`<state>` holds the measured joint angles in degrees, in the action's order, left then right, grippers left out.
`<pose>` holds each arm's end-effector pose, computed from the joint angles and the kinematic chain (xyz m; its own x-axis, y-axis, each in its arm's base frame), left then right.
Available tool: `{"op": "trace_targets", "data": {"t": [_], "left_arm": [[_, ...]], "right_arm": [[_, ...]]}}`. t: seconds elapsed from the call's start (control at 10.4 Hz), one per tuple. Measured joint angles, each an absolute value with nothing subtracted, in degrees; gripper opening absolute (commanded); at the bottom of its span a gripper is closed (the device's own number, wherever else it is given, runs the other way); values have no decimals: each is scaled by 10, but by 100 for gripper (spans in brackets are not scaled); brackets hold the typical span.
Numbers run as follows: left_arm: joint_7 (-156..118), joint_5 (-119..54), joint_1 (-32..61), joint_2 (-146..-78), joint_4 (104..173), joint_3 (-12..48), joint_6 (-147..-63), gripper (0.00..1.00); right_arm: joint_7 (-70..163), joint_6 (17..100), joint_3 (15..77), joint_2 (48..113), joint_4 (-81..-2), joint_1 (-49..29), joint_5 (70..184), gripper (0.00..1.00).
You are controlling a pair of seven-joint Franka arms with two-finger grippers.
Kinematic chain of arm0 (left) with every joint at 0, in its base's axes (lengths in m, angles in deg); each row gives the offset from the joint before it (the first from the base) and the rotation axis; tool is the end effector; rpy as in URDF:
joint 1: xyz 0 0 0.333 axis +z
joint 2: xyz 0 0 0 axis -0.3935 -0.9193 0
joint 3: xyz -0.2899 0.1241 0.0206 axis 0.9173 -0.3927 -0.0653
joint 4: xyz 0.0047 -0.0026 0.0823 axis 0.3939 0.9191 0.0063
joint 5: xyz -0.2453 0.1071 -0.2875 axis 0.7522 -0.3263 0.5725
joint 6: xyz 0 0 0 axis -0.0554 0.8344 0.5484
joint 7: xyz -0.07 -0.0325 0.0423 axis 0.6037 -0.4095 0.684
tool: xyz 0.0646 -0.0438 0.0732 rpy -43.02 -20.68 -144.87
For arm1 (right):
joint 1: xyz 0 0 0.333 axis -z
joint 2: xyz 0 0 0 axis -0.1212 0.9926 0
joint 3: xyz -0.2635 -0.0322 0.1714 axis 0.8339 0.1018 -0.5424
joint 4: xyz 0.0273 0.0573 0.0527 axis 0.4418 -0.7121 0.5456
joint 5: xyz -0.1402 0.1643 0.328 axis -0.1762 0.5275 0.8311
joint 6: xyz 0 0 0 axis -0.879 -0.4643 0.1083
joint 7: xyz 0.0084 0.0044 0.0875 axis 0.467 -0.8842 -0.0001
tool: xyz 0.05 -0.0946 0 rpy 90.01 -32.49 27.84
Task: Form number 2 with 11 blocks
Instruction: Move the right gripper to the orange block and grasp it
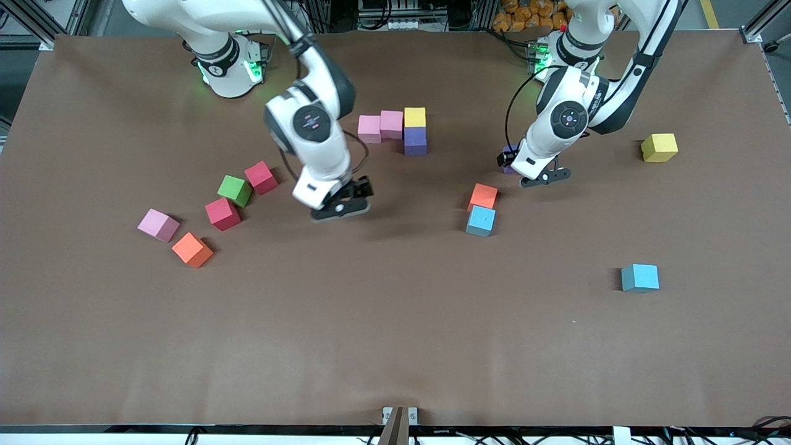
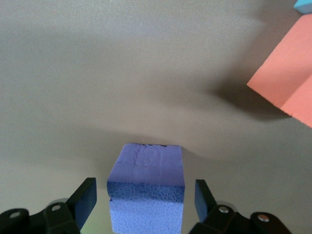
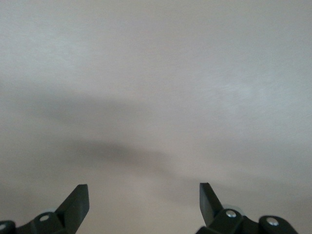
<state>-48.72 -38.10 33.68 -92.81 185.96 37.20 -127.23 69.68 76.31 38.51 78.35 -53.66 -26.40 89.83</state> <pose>0.3723 -0.1983 0.2134 0.9458 0.2080 -0.2493 0.1984 -0.9781 -0.0632 0.5081 0.3590 0.2976 0.9568 0.2903 0.0153 0.2905 -0.9567 -0.0171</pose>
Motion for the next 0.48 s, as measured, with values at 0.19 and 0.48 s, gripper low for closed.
{"op": "trace_targets", "data": {"t": [0.19, 0.48], "left_arm": [[-487, -381, 337, -930, 1860, 372, -1272, 91], [-487, -381, 337, -932, 1863, 373, -1272, 91]], "right_arm": [[557, 752, 362, 770, -547, -179, 898, 100], [361, 737, 359, 763, -556, -67, 898, 100]]}}
